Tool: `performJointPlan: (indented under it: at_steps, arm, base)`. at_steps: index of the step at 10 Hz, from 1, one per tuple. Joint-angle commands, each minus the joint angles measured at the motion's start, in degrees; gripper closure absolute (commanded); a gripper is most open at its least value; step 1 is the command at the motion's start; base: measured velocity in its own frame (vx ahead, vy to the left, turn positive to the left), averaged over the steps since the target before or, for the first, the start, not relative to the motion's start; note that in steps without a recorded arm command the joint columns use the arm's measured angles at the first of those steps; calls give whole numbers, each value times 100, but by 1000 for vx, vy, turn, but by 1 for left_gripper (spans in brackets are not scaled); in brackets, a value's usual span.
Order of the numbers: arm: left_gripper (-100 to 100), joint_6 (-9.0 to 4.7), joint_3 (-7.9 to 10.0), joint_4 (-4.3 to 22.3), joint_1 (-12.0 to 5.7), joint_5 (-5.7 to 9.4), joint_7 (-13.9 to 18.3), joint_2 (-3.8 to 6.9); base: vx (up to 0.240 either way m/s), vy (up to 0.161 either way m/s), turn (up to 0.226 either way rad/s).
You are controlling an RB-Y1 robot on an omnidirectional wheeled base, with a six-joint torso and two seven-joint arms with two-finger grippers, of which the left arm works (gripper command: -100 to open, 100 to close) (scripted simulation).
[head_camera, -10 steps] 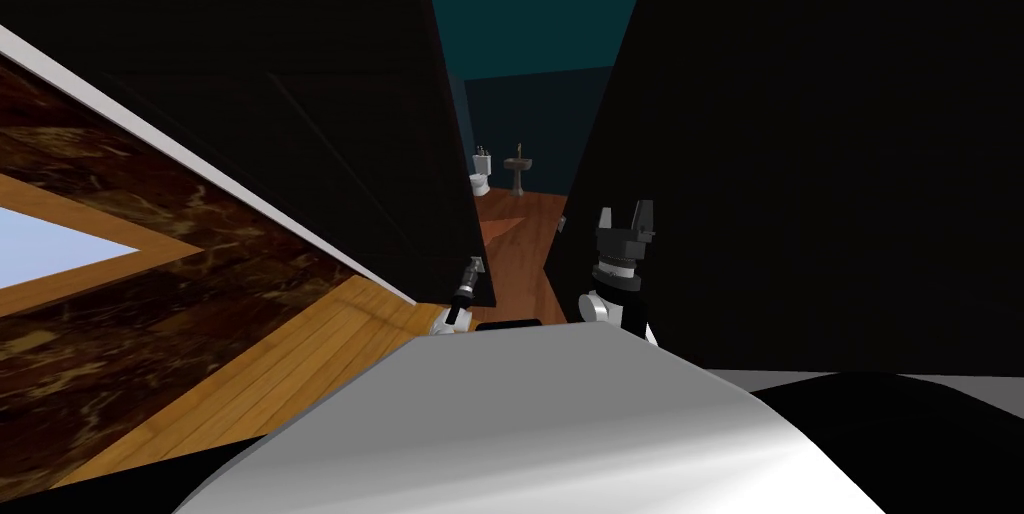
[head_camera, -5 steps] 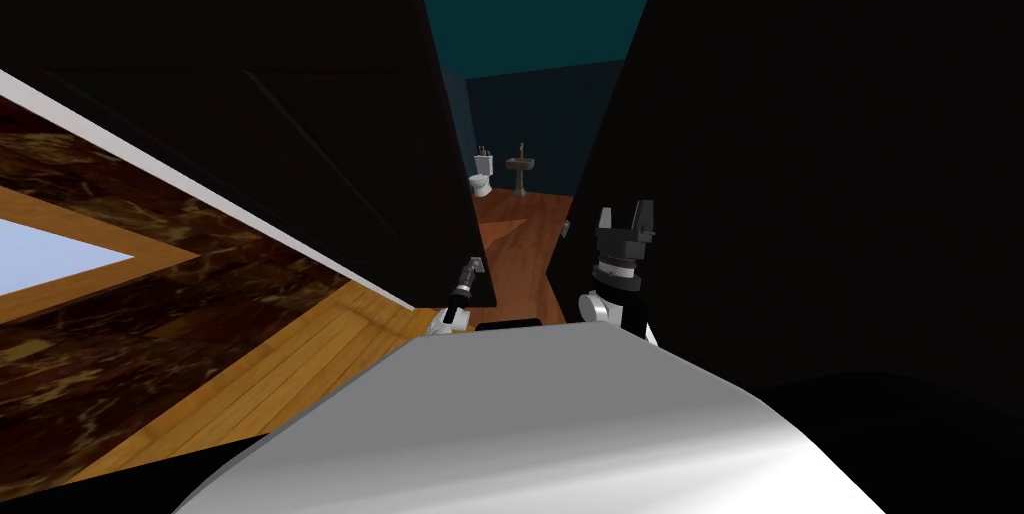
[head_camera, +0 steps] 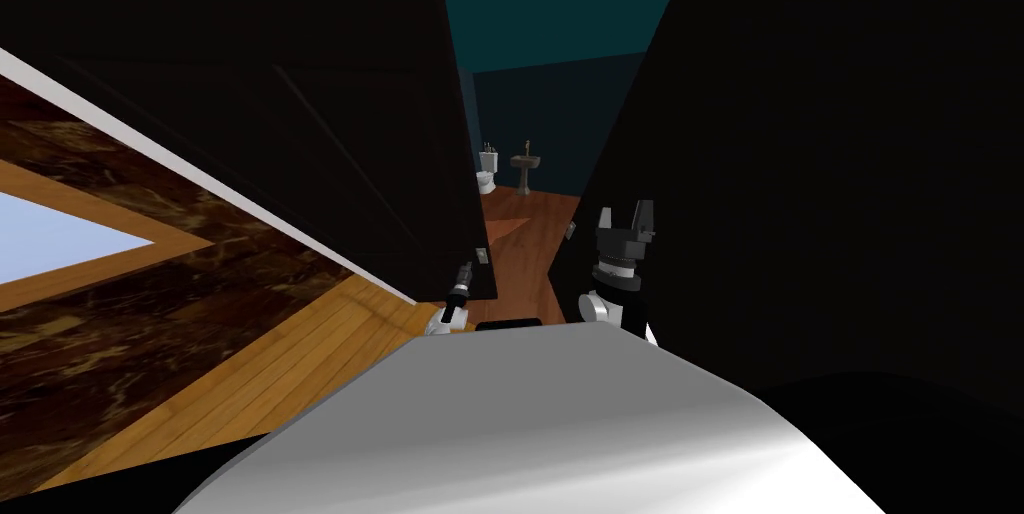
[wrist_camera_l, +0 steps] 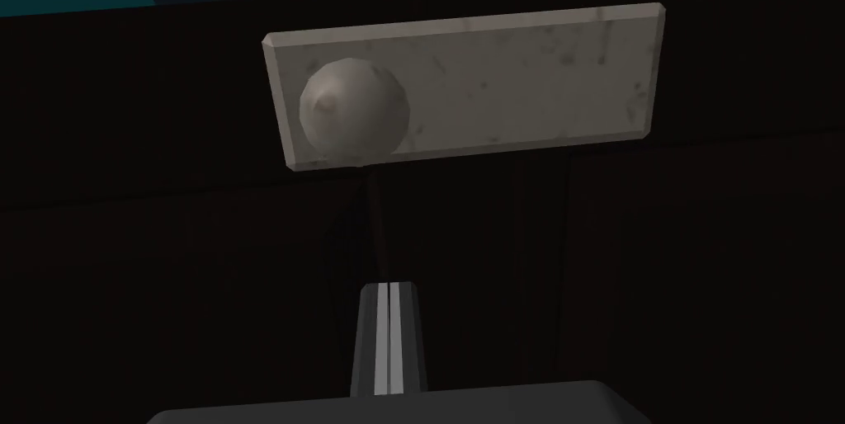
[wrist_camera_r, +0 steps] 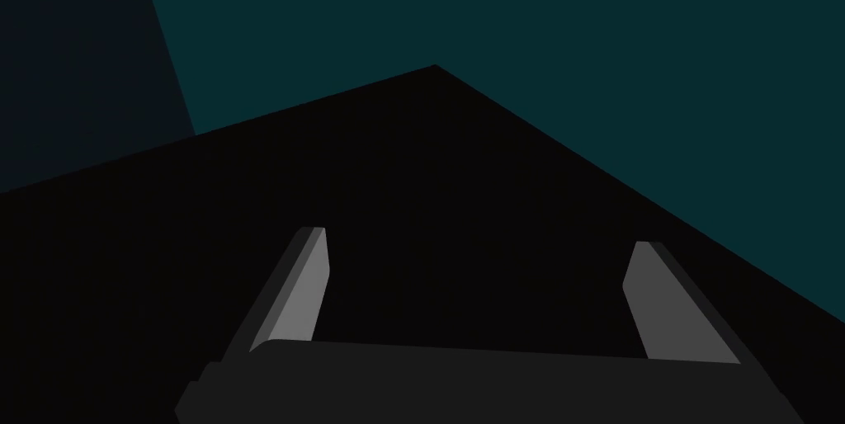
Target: Push the door open
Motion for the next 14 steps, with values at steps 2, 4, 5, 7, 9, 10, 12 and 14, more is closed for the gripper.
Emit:
performJointPlan:
  at_steps: [2,4,5,7,9,10,12,14]
  arm:
    - [-100,50,-17,-9,-15,14,35,-46]
    - [-100,105,-36,-26,-30,30,70,-162]
    - [-100,71,-30,-6,-23,25,55,-126]
    - [-100,40,-10,6,-11,34,45,-77]
    - [-100,6,11,15,-1,43,28,-52]
    - [-100,-13,23,20,5,47,19,-49]
    - [-100,-51,46,30,16,56,1,-62]
    - [-100,-83,67,39,26,64,-14,-98]
  base:
    - [-225,-46,26]
    - [-261,-21,41]
    - [-110,-17,7]
    - [103,-19,-26]
    - [213,-37,-18]
    - [219,-41,-24]
    - [198,-28,-30]
    - [170,-18,-22]
